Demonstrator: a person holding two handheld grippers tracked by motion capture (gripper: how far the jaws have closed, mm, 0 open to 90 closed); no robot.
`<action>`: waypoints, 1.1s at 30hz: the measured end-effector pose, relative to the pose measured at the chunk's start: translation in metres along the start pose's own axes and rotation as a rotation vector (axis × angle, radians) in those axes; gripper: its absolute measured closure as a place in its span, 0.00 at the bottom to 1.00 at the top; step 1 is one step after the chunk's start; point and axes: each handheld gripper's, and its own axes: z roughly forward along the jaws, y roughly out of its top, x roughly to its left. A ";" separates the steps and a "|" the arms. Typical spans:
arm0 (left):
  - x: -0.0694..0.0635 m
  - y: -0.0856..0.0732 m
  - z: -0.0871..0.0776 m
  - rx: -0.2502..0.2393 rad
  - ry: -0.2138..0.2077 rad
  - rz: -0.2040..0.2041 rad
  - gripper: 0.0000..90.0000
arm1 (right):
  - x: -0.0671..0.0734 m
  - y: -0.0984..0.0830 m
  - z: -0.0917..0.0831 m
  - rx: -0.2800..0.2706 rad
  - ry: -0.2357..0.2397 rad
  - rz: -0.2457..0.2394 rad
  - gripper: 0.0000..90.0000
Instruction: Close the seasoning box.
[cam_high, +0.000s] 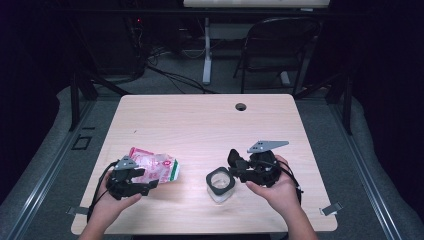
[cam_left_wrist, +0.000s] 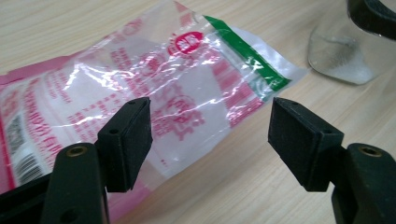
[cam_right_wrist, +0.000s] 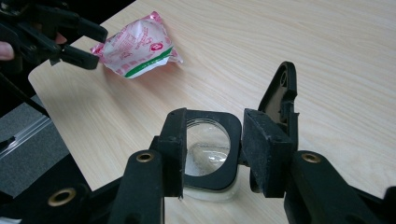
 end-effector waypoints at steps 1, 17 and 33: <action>-0.003 0.000 0.003 0.005 0.000 0.012 0.33 | 0.000 0.000 0.000 -0.002 0.001 -0.001 0.67; -0.011 -0.011 0.033 0.043 0.101 0.069 0.26 | 0.000 0.000 0.003 0.003 0.002 0.002 0.66; 0.009 -0.021 0.033 0.034 0.167 0.033 0.36 | 0.000 -0.001 0.005 0.007 0.003 -0.001 0.65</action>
